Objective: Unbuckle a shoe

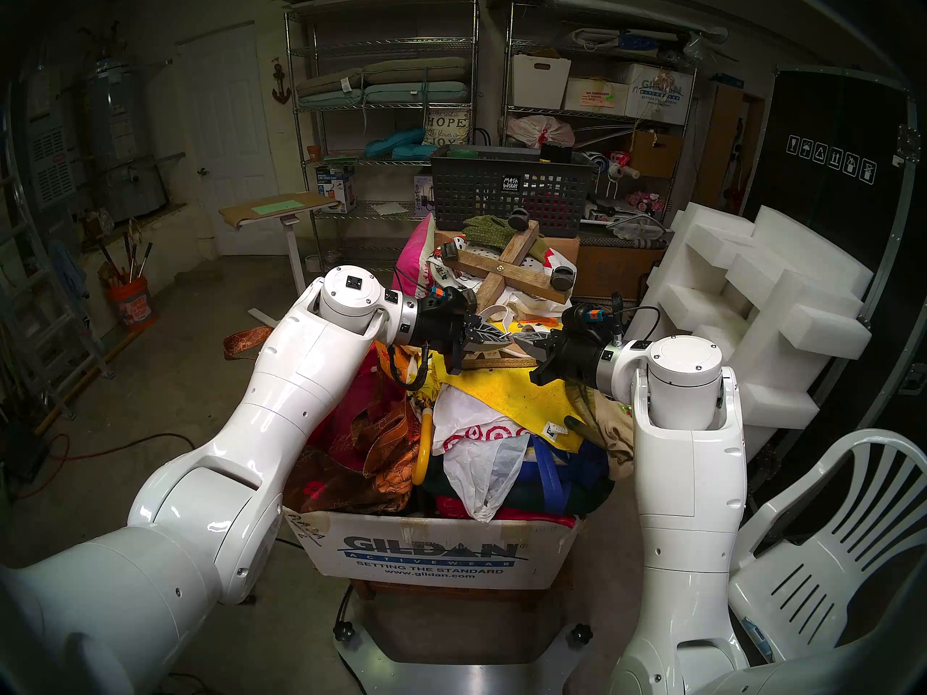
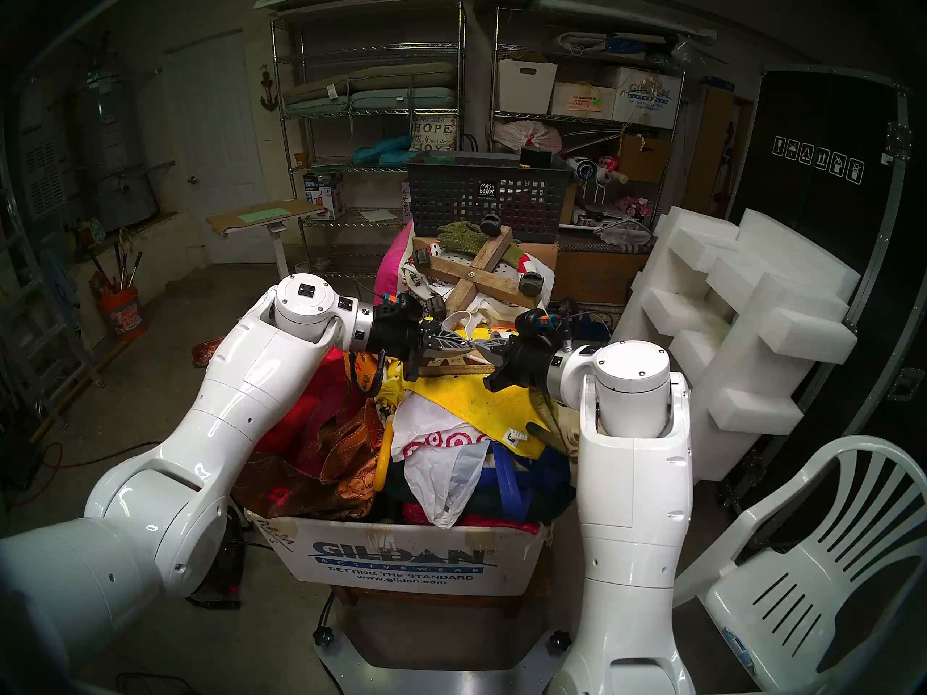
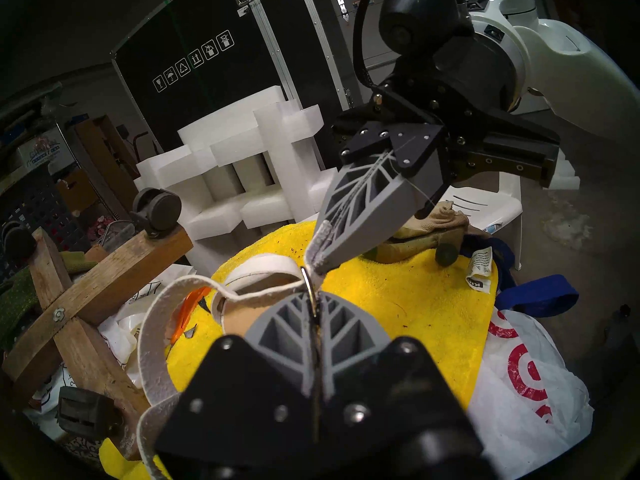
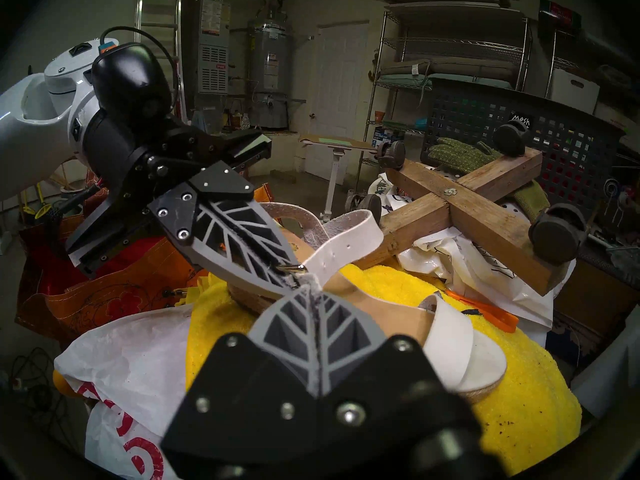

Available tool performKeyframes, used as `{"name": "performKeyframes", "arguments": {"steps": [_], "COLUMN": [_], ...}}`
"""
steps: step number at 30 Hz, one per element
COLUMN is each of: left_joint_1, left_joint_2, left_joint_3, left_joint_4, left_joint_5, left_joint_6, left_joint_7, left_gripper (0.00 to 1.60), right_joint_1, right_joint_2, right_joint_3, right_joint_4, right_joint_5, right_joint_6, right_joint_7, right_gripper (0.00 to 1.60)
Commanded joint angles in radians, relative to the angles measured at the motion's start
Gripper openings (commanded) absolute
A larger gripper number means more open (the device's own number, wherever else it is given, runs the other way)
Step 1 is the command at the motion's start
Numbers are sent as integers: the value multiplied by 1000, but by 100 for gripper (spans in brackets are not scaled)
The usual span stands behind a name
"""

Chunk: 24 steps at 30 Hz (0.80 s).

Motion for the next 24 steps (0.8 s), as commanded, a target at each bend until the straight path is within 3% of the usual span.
{"name": "performKeyframes", "arguments": {"steps": [1,24], "left_joint_1": [-12,6], "left_joint_2": [19,41], "left_joint_3": [-12,-19], "left_joint_4": [-6,-34], "left_joint_5": [-2,-9], "left_joint_6": [-5,-2], "left_joint_7": [-6,-16], "left_gripper": [0,0], "right_joint_1": [15,8], "right_joint_2": [-5,-21], "right_joint_3": [0,2], "right_joint_4": [-37,-66], "right_joint_5": [-7,-28], "right_joint_6": [2,5], "right_joint_7": [-16,3], "right_gripper": [0,0]}}
